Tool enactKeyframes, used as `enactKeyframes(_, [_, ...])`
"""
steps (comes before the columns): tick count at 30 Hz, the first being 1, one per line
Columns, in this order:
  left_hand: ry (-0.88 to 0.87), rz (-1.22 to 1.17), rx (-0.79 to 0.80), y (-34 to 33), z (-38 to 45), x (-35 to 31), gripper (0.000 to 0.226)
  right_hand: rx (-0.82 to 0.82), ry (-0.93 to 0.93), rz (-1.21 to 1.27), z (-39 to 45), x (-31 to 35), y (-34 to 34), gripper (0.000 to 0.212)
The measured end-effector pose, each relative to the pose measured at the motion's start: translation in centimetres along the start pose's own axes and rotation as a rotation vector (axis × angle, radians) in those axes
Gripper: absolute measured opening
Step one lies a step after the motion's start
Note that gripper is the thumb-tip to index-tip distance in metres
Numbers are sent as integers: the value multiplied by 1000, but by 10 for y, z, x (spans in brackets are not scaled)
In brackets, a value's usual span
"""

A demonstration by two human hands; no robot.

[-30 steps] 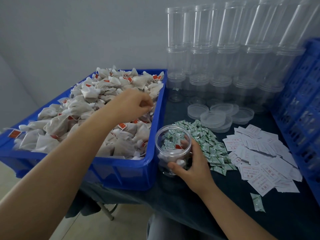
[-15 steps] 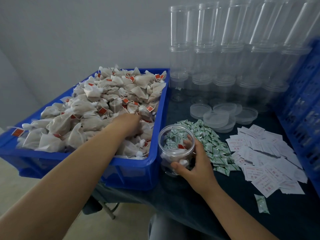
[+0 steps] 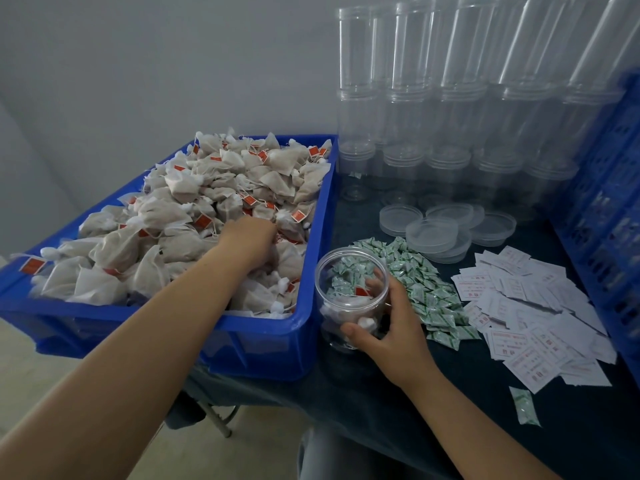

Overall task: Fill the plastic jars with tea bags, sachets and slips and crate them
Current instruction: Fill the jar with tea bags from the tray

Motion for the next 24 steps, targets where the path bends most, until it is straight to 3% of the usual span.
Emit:
enactKeyframes(3, [-13,-51,-75,5,-1,0,23,6,-6,-3,0,-1,0,84])
enactKeyframes(7, [-36,-152,-293,20,-8,0,19,6,1,-8,1,-1,0,82])
enactKeyframes(17, [-202,-602,-630,50,-33,-1,25,4,-3,-9,2,-3,0,81])
enactKeyframes(24, [-399,-1055,-523,60,-50,-10,12,-7,-8,-11,2,-1,1,80])
Point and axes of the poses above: each hand's wrist, its own z-axis towards the middle knuckle, its own y-axis out of the back of the hand, x = y × z, the point moved 6 cm from there along z, towards the middle knuckle, and after that the axes turned 7 degrees about x, right-handed, at the moved point
